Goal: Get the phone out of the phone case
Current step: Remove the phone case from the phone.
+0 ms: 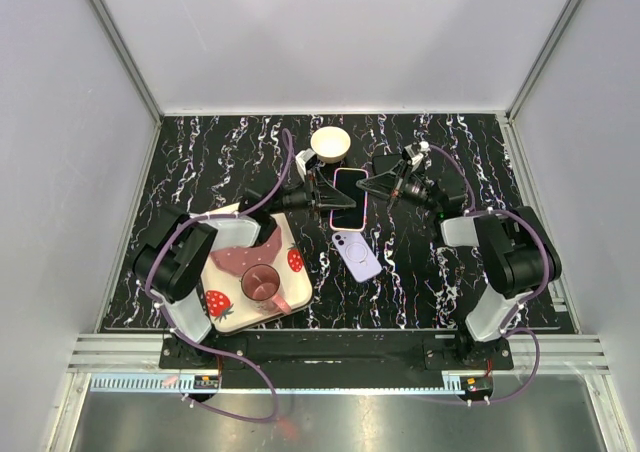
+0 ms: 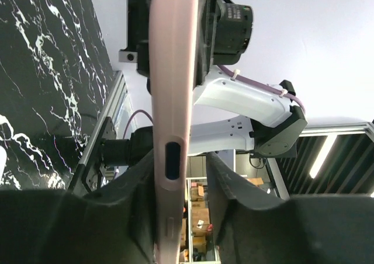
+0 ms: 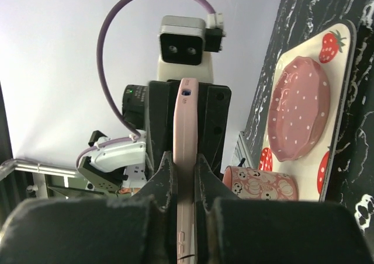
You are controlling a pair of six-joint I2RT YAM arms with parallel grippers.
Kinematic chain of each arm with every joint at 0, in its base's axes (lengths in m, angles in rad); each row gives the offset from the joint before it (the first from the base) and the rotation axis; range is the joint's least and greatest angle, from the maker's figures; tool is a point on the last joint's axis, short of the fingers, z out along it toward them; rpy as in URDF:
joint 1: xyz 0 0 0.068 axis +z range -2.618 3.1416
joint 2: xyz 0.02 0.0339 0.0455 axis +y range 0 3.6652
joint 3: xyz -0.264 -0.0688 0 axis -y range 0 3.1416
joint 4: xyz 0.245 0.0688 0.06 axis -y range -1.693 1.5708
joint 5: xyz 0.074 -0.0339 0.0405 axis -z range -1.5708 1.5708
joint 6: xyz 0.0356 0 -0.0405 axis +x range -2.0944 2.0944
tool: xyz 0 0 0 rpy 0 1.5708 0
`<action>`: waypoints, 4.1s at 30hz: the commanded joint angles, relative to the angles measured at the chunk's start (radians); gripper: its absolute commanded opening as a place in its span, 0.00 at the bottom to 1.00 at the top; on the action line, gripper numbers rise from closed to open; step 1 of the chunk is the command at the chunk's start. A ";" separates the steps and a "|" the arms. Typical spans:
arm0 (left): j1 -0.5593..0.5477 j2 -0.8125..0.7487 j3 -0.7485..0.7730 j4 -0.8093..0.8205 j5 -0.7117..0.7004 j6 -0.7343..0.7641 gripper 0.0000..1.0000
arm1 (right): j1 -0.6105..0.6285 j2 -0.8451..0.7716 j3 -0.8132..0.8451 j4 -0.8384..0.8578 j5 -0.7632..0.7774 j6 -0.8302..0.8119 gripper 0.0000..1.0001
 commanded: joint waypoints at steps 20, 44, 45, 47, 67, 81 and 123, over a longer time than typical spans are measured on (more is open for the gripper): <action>-0.042 -0.119 0.048 -0.048 0.004 0.162 0.00 | 0.000 -0.184 0.097 -0.157 0.106 0.026 0.56; -0.042 -0.153 0.061 -0.163 -0.012 0.250 0.00 | 0.000 -0.053 0.061 0.255 0.240 0.348 0.00; -0.042 -0.156 0.059 -0.165 -0.013 0.250 0.00 | 0.000 -0.055 0.059 0.253 0.243 0.348 0.00; -0.042 -0.156 0.061 -0.168 -0.012 0.254 0.00 | 0.000 -0.058 0.048 0.257 0.249 0.350 0.00; -0.041 -0.233 0.363 -0.317 0.080 0.482 0.00 | 0.029 -0.200 0.048 0.301 0.438 0.657 0.00; -0.042 -0.234 0.420 0.116 0.085 0.173 0.00 | 0.080 -0.141 0.108 0.306 0.477 0.683 0.00; -0.071 -0.517 0.542 -0.024 0.054 0.396 0.00 | 0.132 -0.380 -0.019 -0.722 0.464 -0.244 0.23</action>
